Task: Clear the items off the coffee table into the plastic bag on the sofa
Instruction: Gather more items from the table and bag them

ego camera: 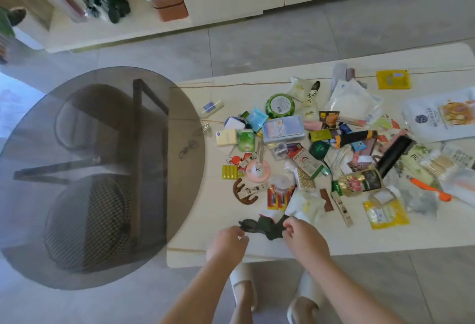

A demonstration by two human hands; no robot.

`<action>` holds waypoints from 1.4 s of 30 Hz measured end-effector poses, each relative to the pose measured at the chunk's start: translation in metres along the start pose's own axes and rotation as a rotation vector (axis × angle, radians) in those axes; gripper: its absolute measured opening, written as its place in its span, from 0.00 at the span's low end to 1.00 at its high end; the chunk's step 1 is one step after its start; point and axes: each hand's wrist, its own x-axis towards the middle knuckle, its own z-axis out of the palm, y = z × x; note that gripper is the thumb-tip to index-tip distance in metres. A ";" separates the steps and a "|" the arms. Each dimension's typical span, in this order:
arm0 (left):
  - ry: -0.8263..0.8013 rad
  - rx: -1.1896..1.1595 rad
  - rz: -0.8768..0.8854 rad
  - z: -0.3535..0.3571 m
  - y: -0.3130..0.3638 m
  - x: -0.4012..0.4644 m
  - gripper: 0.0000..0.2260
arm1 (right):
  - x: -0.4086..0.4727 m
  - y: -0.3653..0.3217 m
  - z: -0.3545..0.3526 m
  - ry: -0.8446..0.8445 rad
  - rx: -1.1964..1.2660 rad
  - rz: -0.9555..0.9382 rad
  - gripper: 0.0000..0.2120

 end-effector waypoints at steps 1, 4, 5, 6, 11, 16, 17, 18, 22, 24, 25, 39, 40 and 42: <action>-0.003 0.012 0.008 -0.004 -0.003 0.007 0.13 | 0.005 -0.003 0.002 0.016 0.008 0.017 0.11; 0.009 0.045 0.044 -0.016 -0.007 0.030 0.13 | 0.025 -0.011 0.005 0.067 0.023 0.034 0.12; 0.018 0.053 0.060 -0.019 -0.007 0.039 0.13 | 0.034 -0.014 0.005 0.082 0.029 0.038 0.13; 0.026 0.063 0.079 -0.021 -0.006 0.048 0.13 | 0.042 -0.016 0.005 0.097 0.031 0.041 0.15; 0.087 0.083 0.187 -0.018 0.007 0.097 0.13 | 0.085 -0.015 0.012 0.195 -0.039 -0.025 0.23; 0.188 0.142 0.244 -0.006 0.024 0.139 0.14 | 0.133 -0.006 0.023 0.220 -0.161 -0.103 0.25; 0.211 0.182 0.247 -0.003 0.027 0.146 0.14 | 0.141 -0.004 0.027 0.226 -0.179 -0.108 0.26; 0.232 0.220 0.249 0.000 0.028 0.153 0.14 | 0.149 -0.002 0.030 0.231 -0.193 -0.112 0.26; 0.256 0.299 0.235 0.013 0.032 0.173 0.15 | 0.168 0.009 0.041 0.235 -0.205 -0.132 0.24; 0.256 0.339 0.218 0.019 0.034 0.179 0.15 | 0.173 0.014 0.045 0.234 -0.180 -0.143 0.23; 0.252 0.366 0.210 0.022 0.035 0.183 0.15 | 0.174 0.016 0.048 0.236 -0.165 -0.143 0.23; 0.268 0.158 0.135 -0.018 0.067 0.186 0.09 | 0.162 0.021 0.023 0.213 -0.091 -0.221 0.18; 0.288 0.163 0.134 -0.026 0.074 0.193 0.08 | 0.162 0.022 0.023 0.201 -0.100 -0.229 0.17; 0.321 0.149 0.141 -0.038 0.089 0.208 0.08 | 0.163 0.024 0.024 0.206 -0.107 -0.242 0.15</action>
